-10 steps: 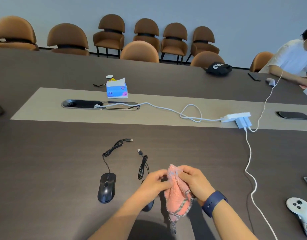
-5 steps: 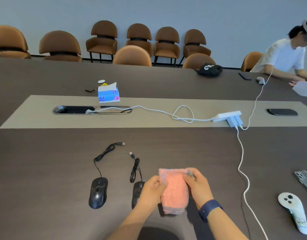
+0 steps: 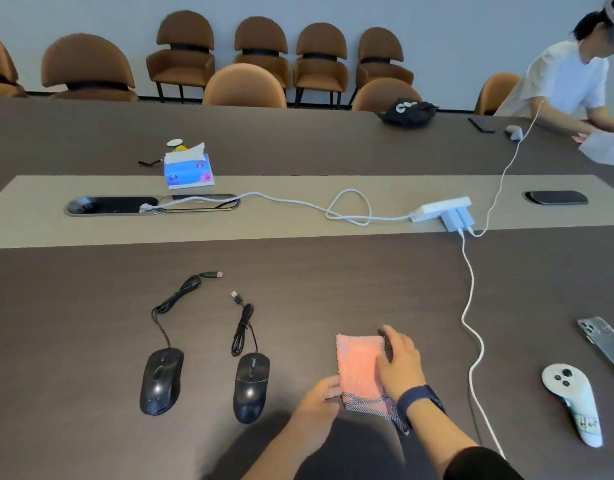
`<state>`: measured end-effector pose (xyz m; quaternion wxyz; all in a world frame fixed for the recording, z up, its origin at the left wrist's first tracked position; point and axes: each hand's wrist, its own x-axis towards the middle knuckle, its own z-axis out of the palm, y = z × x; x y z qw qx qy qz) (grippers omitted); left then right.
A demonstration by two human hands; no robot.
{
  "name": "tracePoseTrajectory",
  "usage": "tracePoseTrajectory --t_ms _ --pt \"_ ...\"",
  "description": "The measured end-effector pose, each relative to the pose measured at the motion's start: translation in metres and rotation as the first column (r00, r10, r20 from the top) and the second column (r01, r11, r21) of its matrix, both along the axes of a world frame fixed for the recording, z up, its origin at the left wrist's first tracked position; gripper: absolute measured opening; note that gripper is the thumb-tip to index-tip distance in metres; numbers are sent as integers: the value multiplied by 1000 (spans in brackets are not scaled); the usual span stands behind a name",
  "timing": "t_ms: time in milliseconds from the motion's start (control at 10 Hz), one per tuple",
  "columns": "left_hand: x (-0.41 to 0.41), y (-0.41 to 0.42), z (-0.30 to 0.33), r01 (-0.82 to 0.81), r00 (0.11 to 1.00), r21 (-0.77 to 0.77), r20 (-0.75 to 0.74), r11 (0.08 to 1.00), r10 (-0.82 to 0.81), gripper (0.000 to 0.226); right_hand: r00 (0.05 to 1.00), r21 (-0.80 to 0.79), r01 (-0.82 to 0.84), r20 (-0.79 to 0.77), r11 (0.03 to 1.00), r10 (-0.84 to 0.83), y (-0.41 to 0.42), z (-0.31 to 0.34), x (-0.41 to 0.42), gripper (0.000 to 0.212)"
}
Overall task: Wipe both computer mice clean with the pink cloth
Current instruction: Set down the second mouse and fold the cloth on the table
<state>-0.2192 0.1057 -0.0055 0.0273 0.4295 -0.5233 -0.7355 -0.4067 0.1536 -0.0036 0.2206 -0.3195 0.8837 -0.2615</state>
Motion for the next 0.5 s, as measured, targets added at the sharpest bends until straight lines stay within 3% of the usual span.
tracePoseTrajectory --t_ms 100,200,300,400,500 --pt "1 2 2 -8 1000 -27 29 1000 9 46 933 70 -193 -296 979 205 9 -5 22 41" --pt "7 3 4 16 1000 -43 -3 999 -16 42 835 248 -379 -325 892 445 17 -12 47 39" --pt "12 6 5 -32 999 2 -1 999 32 39 803 385 -396 -296 834 518 24 -20 53 48" --pt "23 1 15 -87 994 159 -51 983 96 38 789 441 -406 -273 801 550 26 -16 54 51" --pt "32 15 -30 -130 991 336 16 933 133 14 845 307 -423 -204 852 494 22 -5 50 53"
